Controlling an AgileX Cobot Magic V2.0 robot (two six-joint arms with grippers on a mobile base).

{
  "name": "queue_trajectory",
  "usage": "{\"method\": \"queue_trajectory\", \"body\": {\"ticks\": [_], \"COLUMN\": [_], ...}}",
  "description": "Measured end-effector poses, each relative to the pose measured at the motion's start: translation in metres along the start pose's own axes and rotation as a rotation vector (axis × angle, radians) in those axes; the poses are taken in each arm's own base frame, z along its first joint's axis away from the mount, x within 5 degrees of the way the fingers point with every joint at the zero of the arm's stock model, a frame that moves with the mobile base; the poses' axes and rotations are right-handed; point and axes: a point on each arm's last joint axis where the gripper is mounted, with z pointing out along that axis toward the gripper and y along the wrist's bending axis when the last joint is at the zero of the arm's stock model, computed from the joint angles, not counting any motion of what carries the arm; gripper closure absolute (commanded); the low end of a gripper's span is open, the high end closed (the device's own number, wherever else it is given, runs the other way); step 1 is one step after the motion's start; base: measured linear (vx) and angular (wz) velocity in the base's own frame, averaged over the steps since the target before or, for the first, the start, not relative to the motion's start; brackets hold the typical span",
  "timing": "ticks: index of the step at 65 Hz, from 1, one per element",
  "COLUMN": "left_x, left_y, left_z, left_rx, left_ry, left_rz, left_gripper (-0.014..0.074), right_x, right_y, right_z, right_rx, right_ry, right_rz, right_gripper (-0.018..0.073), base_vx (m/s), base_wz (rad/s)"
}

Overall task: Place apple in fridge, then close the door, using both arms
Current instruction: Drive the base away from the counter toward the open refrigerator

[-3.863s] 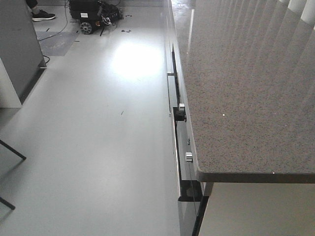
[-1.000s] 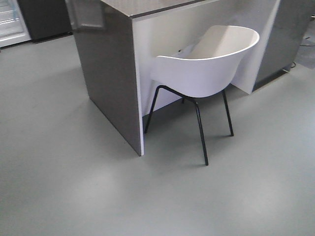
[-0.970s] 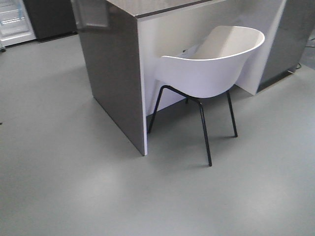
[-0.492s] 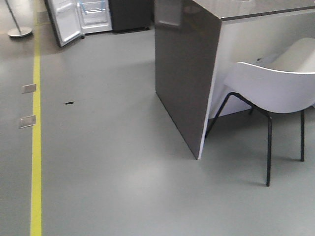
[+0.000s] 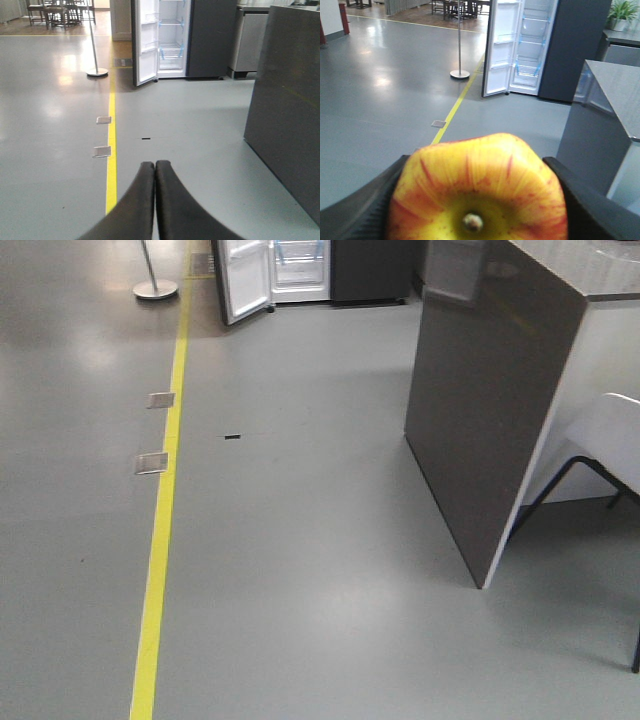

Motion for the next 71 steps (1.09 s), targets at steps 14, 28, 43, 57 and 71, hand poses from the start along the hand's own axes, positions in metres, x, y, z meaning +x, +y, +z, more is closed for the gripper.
{"method": "queue_trajectory", "body": {"ticks": [14, 28, 43, 57, 71], "left_x": [0.0000, 0.0000, 0.0000, 0.0000, 0.0000], "left_y": [0.0000, 0.0000, 0.0000, 0.0000, 0.0000], "left_z": [0.0000, 0.0000, 0.0000, 0.0000, 0.0000], "left_rx": [0.000, 0.000, 0.000, 0.000, 0.000], "left_ry": [0.000, 0.000, 0.000, 0.000, 0.000], "left_rz": [0.000, 0.000, 0.000, 0.000, 0.000], "left_gripper": [0.0602, 0.0602, 0.0602, 0.0602, 0.0602], "right_x": [0.0000, 0.0000, 0.0000, 0.0000, 0.0000], "right_y": [0.0000, 0.0000, 0.0000, 0.0000, 0.0000], "right_z": [0.0000, 0.0000, 0.0000, 0.0000, 0.0000], "right_rx": [0.000, 0.000, 0.000, 0.000, 0.000], "right_ry": [0.000, 0.000, 0.000, 0.000, 0.000], "right_rz": [0.000, 0.000, 0.000, 0.000, 0.000], "right_gripper": [0.0482, 0.0482, 0.0482, 0.0482, 0.0482], "base_vx": [0.08, 0.10, 0.13, 0.16, 0.17], "base_wz": [0.24, 0.21, 0.21, 0.20, 0.13]}}
